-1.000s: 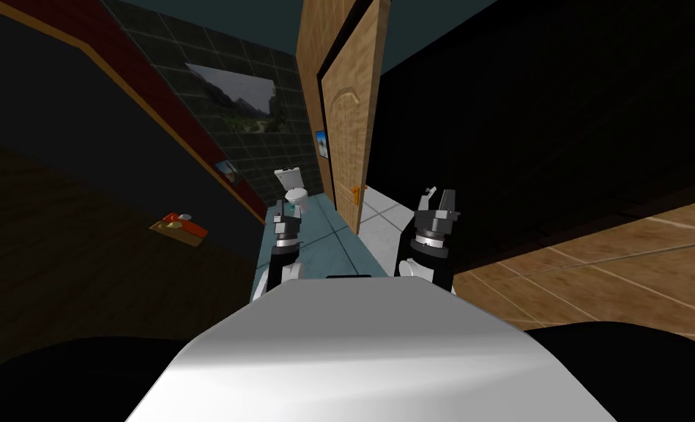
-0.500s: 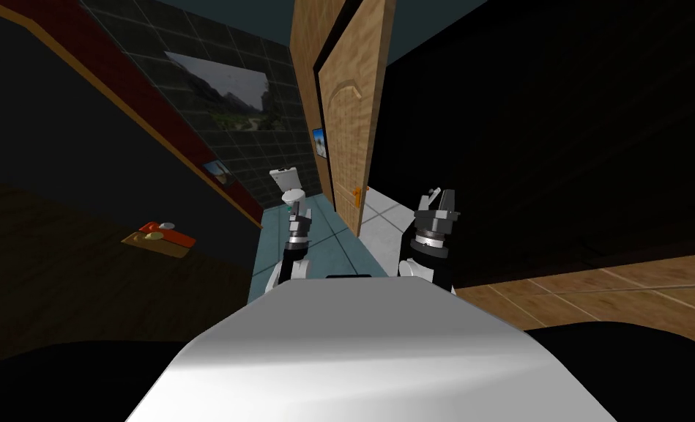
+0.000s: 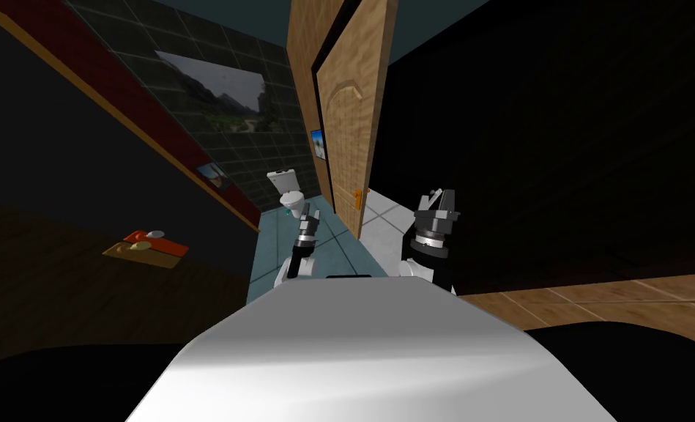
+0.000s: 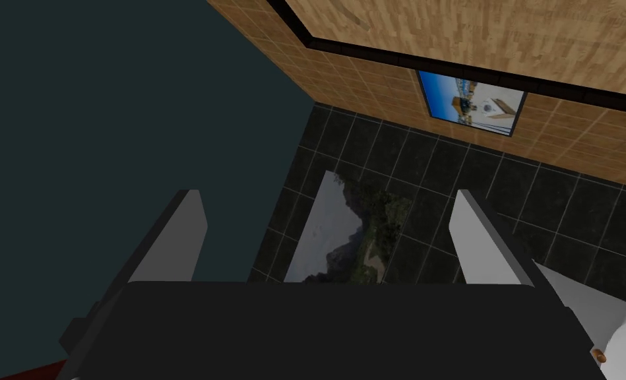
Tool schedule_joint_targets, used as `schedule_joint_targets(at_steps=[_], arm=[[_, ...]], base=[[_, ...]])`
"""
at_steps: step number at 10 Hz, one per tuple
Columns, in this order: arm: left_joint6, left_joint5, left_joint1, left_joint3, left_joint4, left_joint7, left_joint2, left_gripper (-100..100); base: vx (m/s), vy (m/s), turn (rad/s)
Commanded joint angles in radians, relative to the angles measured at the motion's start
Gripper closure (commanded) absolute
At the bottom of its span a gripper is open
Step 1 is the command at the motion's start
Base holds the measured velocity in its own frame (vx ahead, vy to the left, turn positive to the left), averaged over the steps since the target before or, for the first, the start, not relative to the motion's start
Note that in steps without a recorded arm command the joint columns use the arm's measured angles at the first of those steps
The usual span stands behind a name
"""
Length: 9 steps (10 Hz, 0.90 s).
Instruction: Push the door open
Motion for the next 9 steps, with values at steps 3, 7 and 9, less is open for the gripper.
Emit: schedule_joint_targets(at_steps=[3, 7, 9], arm=[[-0.002, -0.012, -0.059, -0.03, 0.094, 0.021, 0.012, -100], [-0.001, -0.025, -0.108, -0.06, 0.171, 0.037, 0.016, -100], [0.0, -0.033, -0.141, -0.08, 0.224, 0.047, 0.019, -100]], base=[[0.096, 0.052, -0.048], [0.07, 0.045, -0.036], [0.084, 0.056, -0.05]])
